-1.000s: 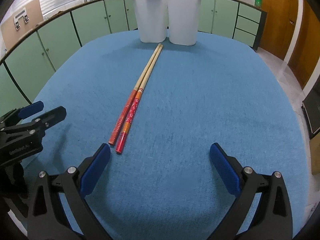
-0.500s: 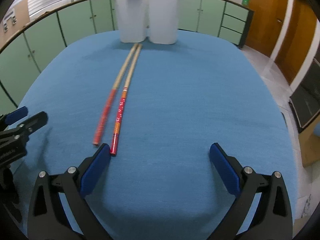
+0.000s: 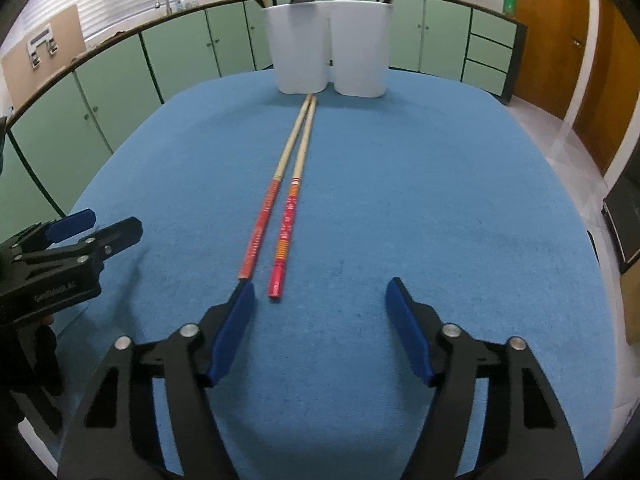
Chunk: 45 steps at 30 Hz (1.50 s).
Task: Organize utensils
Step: 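Grasp a red-patterned chopstick at its tip with the right tool, then grasp the other red-patterned chopstick at its tip with the left tool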
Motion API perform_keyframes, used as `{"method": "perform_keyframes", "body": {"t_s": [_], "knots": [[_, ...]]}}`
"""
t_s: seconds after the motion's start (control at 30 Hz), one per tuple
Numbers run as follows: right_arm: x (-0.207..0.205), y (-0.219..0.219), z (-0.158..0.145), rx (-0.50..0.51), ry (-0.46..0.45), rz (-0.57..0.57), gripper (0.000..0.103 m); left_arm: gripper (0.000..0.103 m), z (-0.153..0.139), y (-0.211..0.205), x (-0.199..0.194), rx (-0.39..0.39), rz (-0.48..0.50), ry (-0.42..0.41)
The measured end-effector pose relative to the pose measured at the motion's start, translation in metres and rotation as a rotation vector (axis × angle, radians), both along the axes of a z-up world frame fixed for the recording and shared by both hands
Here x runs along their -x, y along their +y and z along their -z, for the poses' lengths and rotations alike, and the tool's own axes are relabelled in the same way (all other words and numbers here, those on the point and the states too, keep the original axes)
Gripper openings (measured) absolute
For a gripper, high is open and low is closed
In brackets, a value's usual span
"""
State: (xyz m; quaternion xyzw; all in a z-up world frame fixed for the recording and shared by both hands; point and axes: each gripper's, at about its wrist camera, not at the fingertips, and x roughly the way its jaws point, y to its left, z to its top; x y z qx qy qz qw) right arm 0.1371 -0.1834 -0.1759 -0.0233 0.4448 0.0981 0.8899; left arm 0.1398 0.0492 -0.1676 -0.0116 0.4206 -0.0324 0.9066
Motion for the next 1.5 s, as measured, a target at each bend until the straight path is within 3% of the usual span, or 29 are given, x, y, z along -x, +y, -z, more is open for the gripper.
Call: {"method": "perform_keyframes", "body": {"t_s": [0.3,0.4,0.5,0.57,0.7,1.23,1.5], "knots": [[-0.002,0.004,-0.001,0.025,-0.006,-0.001,0.057,0.087,0.001,0.002,-0.001,0.007,-0.003,0.002],[-0.002,0.004,-0.001,0.026,-0.009,-0.008,0.049,0.087,0.000,0.002,-0.001,0.003,0.000,0.001],[0.000,0.009,-0.001,0.028,-0.016,-0.022,0.038,0.087,0.000,0.001,0.000,-0.004,0.003,-0.001],[0.001,0.010,-0.001,0.013,-0.014,-0.035,0.020,0.087,0.000,0.000,0.000,-0.008,0.003,-0.001],[0.001,0.009,-0.001,-0.004,-0.013,-0.048,0.006,0.087,0.000,-0.004,0.000,-0.022,0.008,-0.003],[-0.005,-0.058,-0.003,-0.067,-0.012,0.086,0.005,0.086,-0.006,-0.059,0.006,0.051,0.116,0.003],[-0.007,-0.079,0.001,-0.097,0.003,0.107,0.005,0.084,0.003,-0.094,-0.001,0.028,0.160,0.032]]}}
